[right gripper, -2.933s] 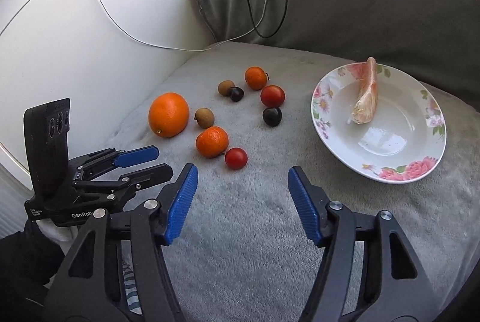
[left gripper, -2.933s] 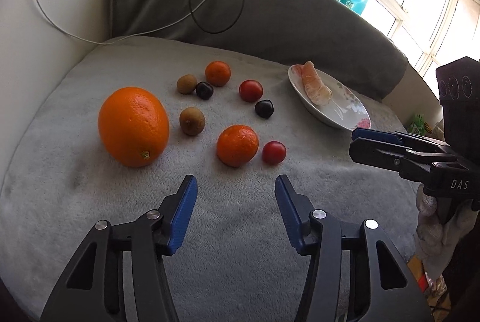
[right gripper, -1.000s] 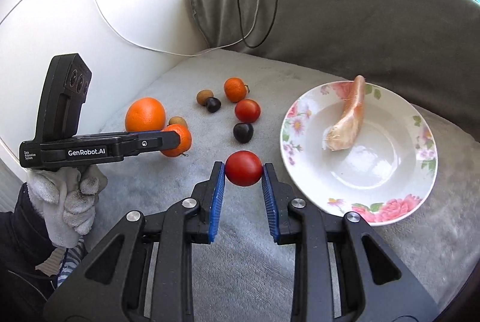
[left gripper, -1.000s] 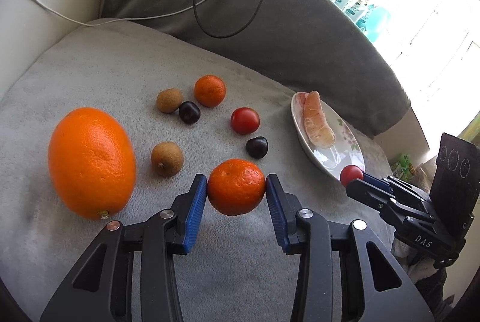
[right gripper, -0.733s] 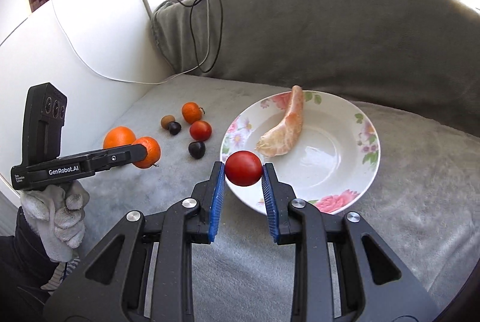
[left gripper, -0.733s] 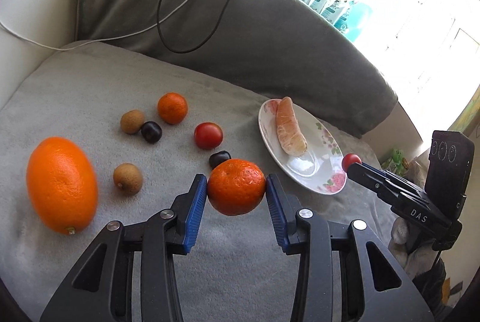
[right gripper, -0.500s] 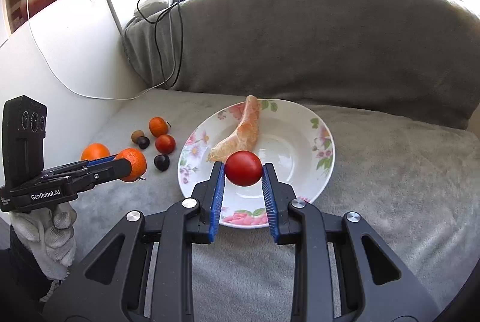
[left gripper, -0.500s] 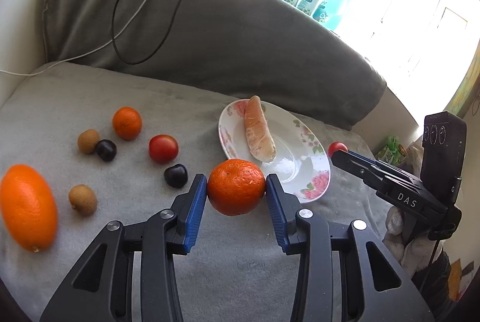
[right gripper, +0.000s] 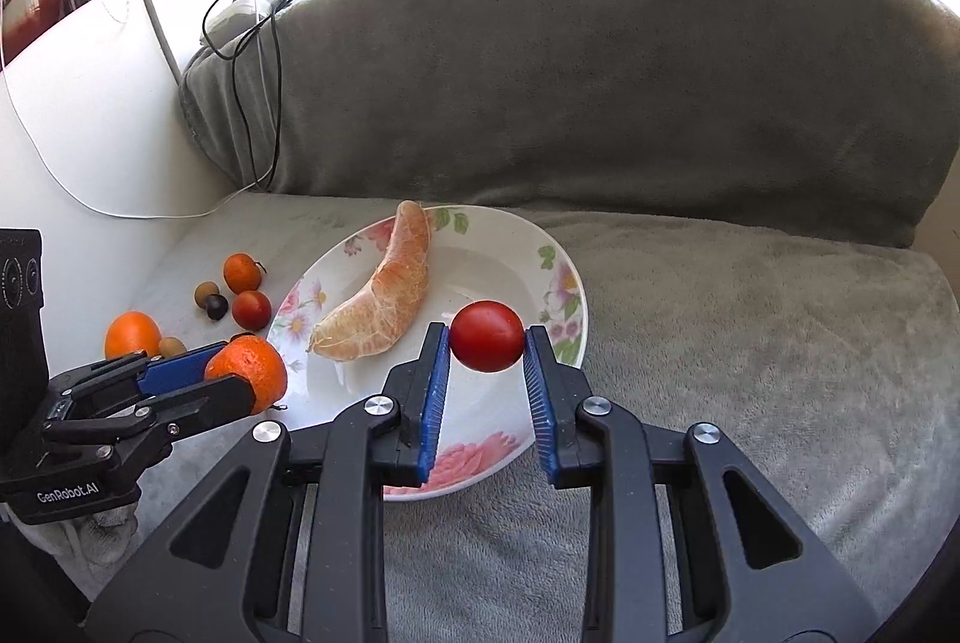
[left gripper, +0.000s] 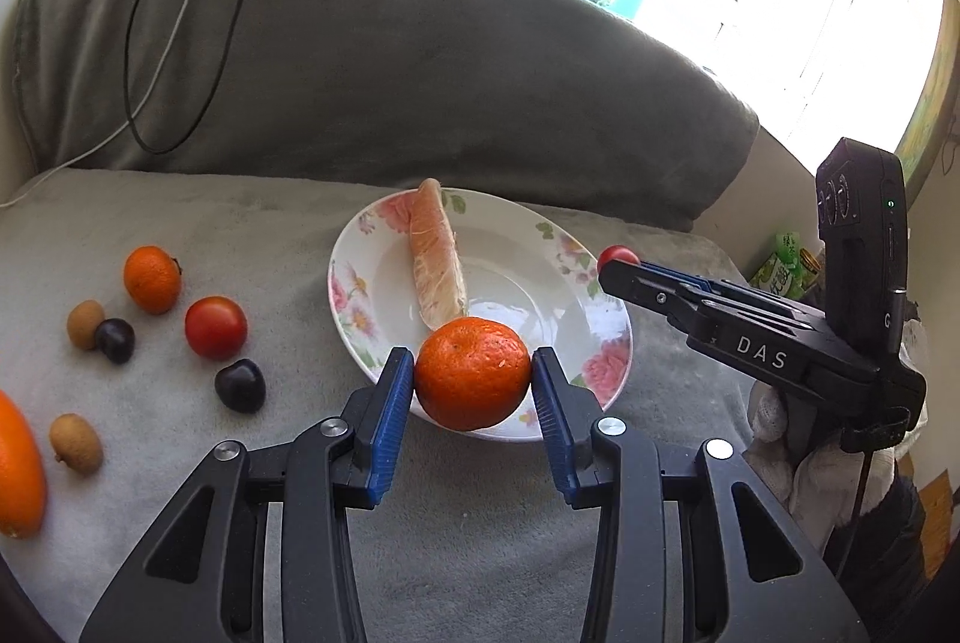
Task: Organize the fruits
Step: 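Carry both fruits over the plate and open both grippers to drop them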
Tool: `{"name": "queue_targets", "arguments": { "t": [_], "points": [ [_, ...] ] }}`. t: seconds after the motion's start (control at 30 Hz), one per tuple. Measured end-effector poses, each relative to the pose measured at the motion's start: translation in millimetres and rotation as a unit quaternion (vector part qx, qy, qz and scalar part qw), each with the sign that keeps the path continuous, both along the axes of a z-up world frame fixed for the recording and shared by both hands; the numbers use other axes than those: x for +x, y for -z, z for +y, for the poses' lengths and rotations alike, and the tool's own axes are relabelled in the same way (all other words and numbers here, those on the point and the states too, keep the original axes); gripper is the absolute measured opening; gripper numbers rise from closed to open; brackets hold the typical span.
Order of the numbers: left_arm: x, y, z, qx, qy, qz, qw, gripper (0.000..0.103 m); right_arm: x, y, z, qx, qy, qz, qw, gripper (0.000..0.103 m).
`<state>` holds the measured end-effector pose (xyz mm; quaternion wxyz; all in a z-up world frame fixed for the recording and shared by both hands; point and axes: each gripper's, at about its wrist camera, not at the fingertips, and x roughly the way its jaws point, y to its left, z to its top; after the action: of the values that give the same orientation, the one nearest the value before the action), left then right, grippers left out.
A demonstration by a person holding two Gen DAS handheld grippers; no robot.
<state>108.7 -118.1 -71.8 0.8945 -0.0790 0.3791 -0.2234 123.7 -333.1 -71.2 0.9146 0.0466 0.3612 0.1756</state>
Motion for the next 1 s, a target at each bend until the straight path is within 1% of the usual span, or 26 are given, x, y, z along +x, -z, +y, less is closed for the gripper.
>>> {"name": "queue_targets", "arguments": {
  "t": [0.33, 0.8, 0.83, 0.87, 0.9, 0.93, 0.97, 1.0],
  "points": [
    [7, 5, -15, 0.012, 0.008, 0.002, 0.9999, 0.039, 12, 7, -2, 0.003, 0.004, 0.01, 1.0, 0.027],
    [7, 5, -21, 0.018, 0.01, 0.0, 0.9998, 0.04, 16, 8, -1, 0.01, 0.004, 0.013, 1.0, 0.027],
    [6, 5, -21, 0.017, 0.01, -0.002, 0.9998, 0.041, 16, 8, -1, 0.01, 0.004, 0.014, 1.0, 0.027],
    [6, 4, -21, 0.017, 0.01, -0.004, 0.9998, 0.044, 16, 8, -1, 0.01, 0.004, 0.014, 1.0, 0.027],
    [5, 3, -20, 0.017, 0.01, -0.007, 0.9998, 0.046, 16, 8, -1, 0.01, 0.006, 0.013, 1.0, 0.029],
    [4, 1, -20, 0.017, 0.009, -0.01, 0.9998, 0.051, 15, 7, -1, 0.009, 0.009, 0.011, 1.0, 0.039],
    [4, 0, -20, 0.017, 0.009, -0.012, 0.9997, 0.054, 15, 7, -2, 0.01, 0.012, 0.009, 1.0, 0.051],
    [3, -1, -19, 0.018, 0.008, -0.014, 0.9997, 0.056, 14, 6, -3, 0.012, 0.015, 0.006, 1.0, 0.055]
  ]
}}
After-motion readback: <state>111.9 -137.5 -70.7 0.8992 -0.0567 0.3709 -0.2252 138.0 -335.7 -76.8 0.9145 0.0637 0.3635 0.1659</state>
